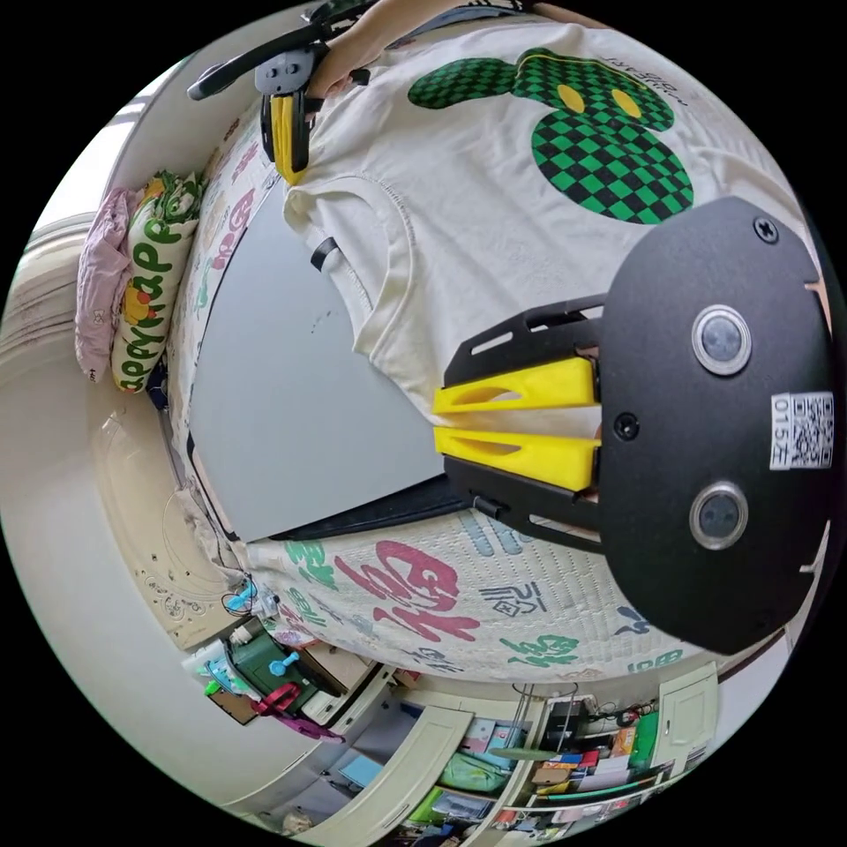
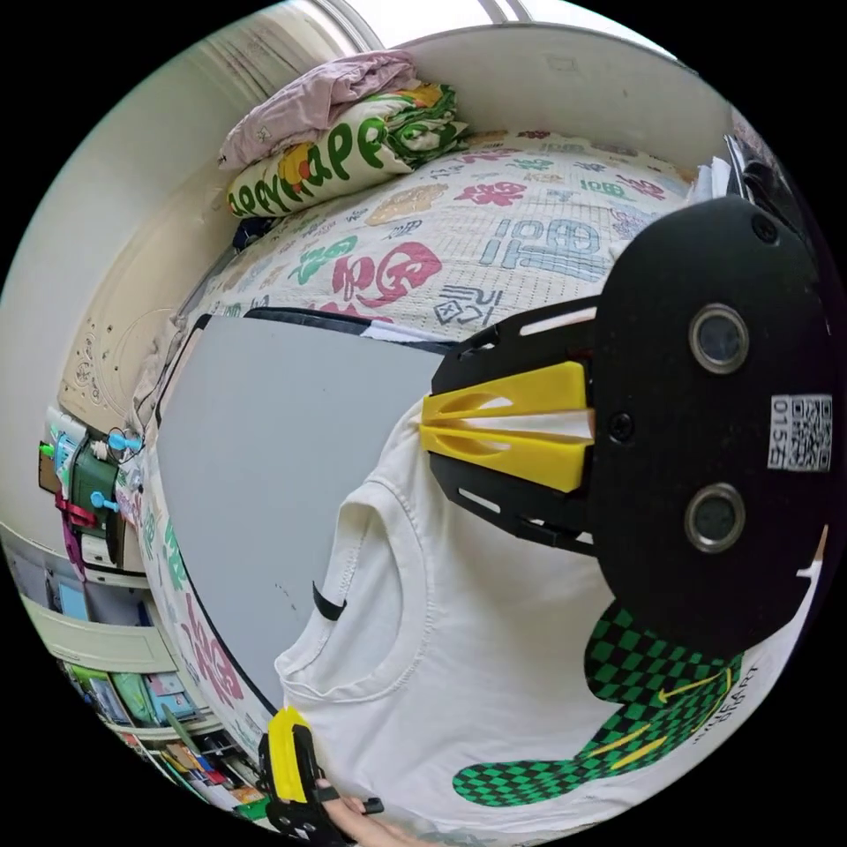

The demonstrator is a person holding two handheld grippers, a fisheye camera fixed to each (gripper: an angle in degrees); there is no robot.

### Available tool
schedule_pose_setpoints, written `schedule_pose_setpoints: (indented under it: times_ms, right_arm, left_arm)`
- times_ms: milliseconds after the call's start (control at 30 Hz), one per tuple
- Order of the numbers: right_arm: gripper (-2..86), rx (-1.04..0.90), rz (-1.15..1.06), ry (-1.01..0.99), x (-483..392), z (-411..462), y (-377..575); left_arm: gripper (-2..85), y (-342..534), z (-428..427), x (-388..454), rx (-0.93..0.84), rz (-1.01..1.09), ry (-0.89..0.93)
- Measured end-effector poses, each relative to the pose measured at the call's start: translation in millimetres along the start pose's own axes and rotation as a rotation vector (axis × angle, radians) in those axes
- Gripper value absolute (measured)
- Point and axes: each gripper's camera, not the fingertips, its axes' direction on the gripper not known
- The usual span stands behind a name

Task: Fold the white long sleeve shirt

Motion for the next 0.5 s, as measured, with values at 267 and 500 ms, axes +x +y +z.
schedule_pose_setpoints:
  times_ms: [267,500]
  right_arm:
    - [0.3,-0.03,0.052,-0.003,36,-29,-49]
    - [7.9,0.03,0.154,-0.012,108,-132,-33]
  left_arm:
    - [1.7,-20,33,7,0.014,-0.044,-0.036]
    - [7.9,35,25,-8,0.069,-0.131,-0.058]
